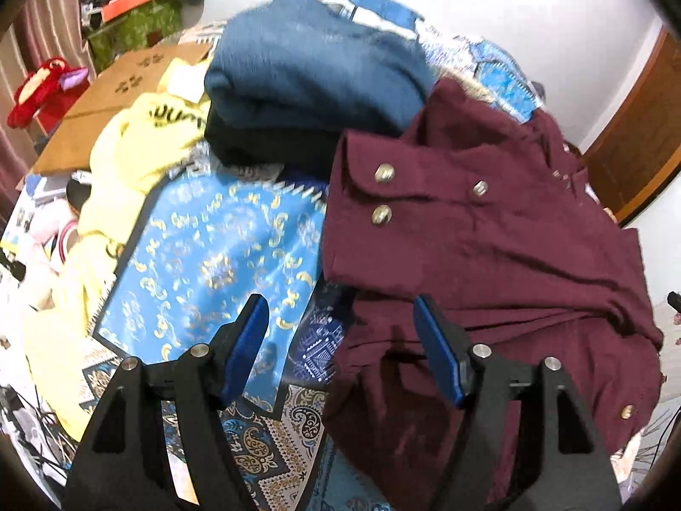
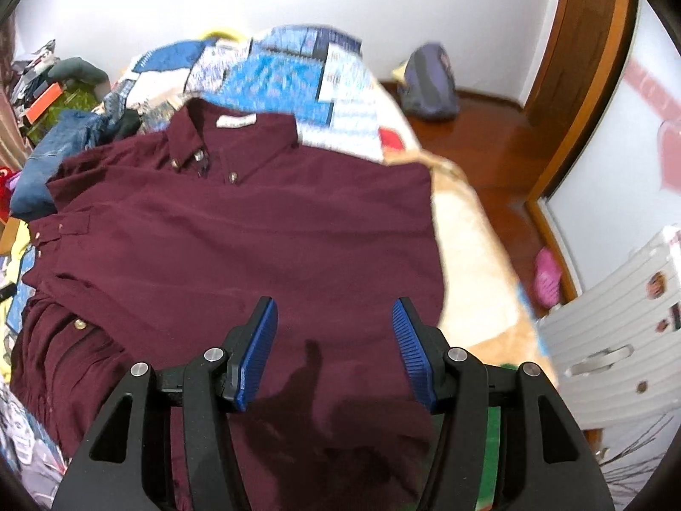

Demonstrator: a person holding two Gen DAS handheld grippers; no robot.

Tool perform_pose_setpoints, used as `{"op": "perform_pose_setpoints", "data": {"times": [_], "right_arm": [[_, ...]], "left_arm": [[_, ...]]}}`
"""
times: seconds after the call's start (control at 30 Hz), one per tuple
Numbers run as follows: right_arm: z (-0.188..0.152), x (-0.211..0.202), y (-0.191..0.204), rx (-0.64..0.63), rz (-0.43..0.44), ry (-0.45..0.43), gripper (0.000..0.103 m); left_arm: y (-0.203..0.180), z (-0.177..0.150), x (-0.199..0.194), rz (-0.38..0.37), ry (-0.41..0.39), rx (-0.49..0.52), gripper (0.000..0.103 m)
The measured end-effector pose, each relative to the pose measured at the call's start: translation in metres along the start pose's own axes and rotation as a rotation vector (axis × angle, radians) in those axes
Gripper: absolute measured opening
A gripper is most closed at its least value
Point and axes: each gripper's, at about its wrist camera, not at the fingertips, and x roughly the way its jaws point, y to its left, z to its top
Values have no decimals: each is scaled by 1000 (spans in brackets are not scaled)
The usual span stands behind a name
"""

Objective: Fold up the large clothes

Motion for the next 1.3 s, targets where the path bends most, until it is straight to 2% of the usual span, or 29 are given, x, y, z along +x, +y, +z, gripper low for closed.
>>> {"op": "perform_pose_setpoints", "data": {"times": [0.13, 0.27, 0.37, 0.47, 0.6, 0.73, 0.8, 0.93, 1.0, 1.07, 1.13, 1.17, 1.23, 1.27, 1.3], "right_arm": [[-8, -26, -1, 0, -6, -51, 53], [-26, -38, -3, 17, 12, -56, 60], [-43, -38, -4, 28, 13, -31, 60], [-60, -34, -5, 43, 18, 10, 60], [-81, -25, -16, 76, 16, 60, 60], [-97, -13, -30, 170, 114, 121, 60], [-103, -3, -34, 233, 170, 141, 60], [-109, 6, -34, 308, 259, 138, 60], [-108, 10, -29, 311, 279, 135, 60], [-108, 12, -24, 303, 294, 130, 54], [-107, 11, -20, 290, 330, 114, 37], [-106, 10, -18, 278, 346, 110, 34], [-103, 6, -13, 246, 346, 84, 21], [-101, 3, -12, 228, 345, 68, 19], [-98, -1, -10, 217, 344, 52, 16]], "left_arm": [[-8, -3, -18, -23, -28, 42, 71], [-18, -22, -14, -85, 25, 71, 74], [-19, -39, -6, -123, 82, 61, 74], [-22, -59, 5, -195, 152, 53, 74], [-27, -75, 11, -201, 175, 50, 75], [-25, -78, 15, -235, 185, -12, 77], [-23, -79, 18, -278, 202, -59, 77], [-25, -83, 15, -307, 200, -71, 76], [-28, -84, 14, -324, 198, -72, 69], [-33, -85, 9, -333, 188, -56, 62], [-37, -83, 2, -333, 171, -22, 52], [-40, -81, 1, -330, 166, -10, 47], [-46, -78, -1, -329, 158, 15, 23], [-49, -75, -5, -310, 148, 24, 19], [-49, -72, -6, -300, 142, 29, 8]]}}
